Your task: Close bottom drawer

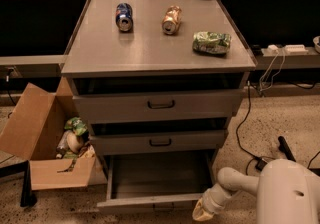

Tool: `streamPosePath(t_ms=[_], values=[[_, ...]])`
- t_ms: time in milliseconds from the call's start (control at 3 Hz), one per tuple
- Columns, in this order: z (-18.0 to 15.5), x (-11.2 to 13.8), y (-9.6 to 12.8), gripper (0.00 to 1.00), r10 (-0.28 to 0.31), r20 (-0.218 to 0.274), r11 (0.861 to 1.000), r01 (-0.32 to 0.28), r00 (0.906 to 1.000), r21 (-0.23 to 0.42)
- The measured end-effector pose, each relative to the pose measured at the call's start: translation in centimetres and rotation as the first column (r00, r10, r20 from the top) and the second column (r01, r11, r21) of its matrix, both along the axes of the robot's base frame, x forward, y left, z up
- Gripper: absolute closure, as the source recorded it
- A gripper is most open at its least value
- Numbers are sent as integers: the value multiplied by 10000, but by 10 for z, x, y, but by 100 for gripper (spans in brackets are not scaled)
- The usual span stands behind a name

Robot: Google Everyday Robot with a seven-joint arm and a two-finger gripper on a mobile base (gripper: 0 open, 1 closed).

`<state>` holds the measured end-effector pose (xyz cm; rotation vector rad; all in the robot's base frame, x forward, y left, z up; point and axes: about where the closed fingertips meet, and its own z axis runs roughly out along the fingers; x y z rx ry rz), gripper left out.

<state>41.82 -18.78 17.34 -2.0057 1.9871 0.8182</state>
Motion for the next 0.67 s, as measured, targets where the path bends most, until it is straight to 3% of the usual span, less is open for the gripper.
streamPosePath(t_ms=[667], values=[[-21, 19, 5, 100, 161, 162, 9998, -159, 9997, -128]])
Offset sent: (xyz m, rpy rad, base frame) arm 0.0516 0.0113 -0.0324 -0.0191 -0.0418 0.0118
